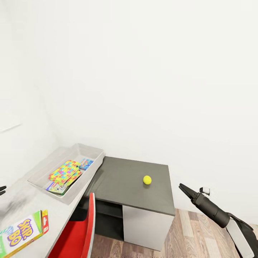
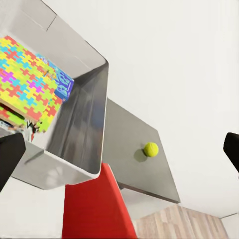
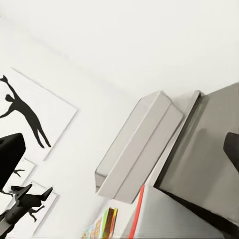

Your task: Put all the toys in the child's room - the three board games (two on the bed and one on the table), the two jigsaw puzzles on the table, and the tennis ball on the table - inside the toy box on the table in the child's room.

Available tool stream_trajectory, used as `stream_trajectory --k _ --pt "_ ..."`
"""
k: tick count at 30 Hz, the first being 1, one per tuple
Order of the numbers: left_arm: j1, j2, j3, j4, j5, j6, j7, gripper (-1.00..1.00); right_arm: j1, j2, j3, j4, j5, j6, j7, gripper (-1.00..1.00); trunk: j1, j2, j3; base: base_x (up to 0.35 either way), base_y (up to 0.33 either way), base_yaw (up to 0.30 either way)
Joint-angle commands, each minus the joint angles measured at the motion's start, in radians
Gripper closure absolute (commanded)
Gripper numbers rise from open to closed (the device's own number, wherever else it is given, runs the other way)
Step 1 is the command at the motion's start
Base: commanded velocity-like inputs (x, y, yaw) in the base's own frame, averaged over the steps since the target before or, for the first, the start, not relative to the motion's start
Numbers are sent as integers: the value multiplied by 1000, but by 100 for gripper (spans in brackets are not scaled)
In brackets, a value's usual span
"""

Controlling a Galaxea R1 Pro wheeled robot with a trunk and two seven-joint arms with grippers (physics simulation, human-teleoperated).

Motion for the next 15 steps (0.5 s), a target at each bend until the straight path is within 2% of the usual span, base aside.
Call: stream_trajectory --k 1,6,15 --pt "-1 0 1 0 -2 11 -5 -100 -1 0 0 0 -6 8 0 -100 0 -2 -2 -249 -80 0" --pt "-1 0 1 0 -2 11 -5 -100 -1 0 0 -1 -5 8 -1 -100 0 -2 -1 -132 -121 0" --pt "-1 0 1 0 -2 11 -5 -100 -1 0 0 -1 -6 8 -1 -100 0 -2 -1 -27 -34 0"
